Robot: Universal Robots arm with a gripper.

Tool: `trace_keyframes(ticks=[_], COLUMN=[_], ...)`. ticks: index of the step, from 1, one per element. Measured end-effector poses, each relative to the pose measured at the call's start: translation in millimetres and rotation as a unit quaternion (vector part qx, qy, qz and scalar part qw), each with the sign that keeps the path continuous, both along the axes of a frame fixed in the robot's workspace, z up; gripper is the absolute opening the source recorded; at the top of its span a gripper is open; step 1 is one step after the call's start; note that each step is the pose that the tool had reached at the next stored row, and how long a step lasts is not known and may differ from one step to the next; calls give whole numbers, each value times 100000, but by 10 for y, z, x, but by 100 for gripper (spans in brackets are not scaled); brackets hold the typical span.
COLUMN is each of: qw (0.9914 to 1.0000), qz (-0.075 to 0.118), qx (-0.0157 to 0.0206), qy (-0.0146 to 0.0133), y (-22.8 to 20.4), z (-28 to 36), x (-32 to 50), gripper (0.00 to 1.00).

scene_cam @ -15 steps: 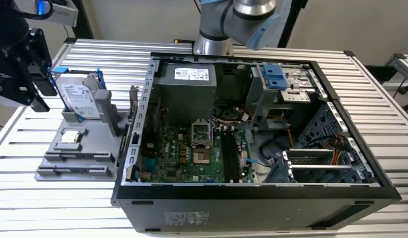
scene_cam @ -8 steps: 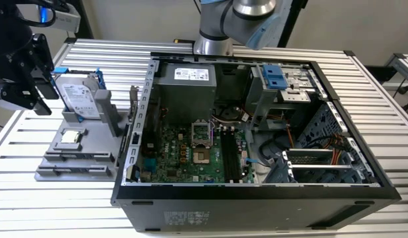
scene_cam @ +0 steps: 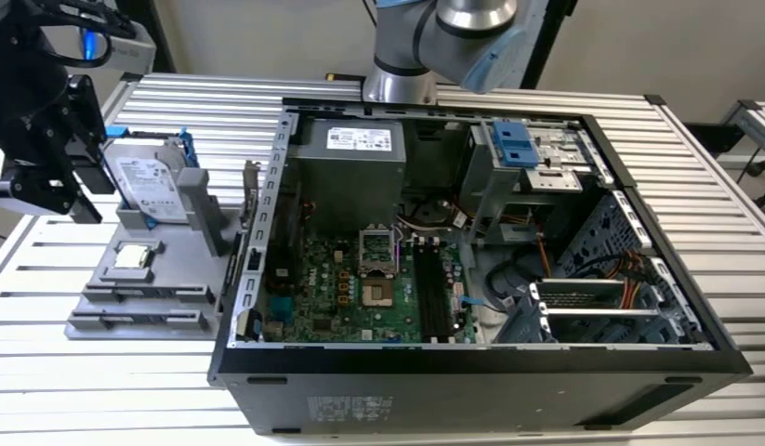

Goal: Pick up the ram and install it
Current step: 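Pick up the ram and move it above insertion slot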

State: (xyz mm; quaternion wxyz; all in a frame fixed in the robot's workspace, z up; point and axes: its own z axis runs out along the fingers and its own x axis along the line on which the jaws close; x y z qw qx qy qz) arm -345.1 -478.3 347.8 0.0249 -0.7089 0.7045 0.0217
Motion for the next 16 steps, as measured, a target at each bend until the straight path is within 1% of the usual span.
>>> trace_keyframes(ticks=[9, 16], qw=[100000, 100000], qz=[-78, -77], qx=[0, 6], qy=[-2, -18], y=[0, 0], z=[-134, -222], x=[0, 0], gripper=[100, 100])
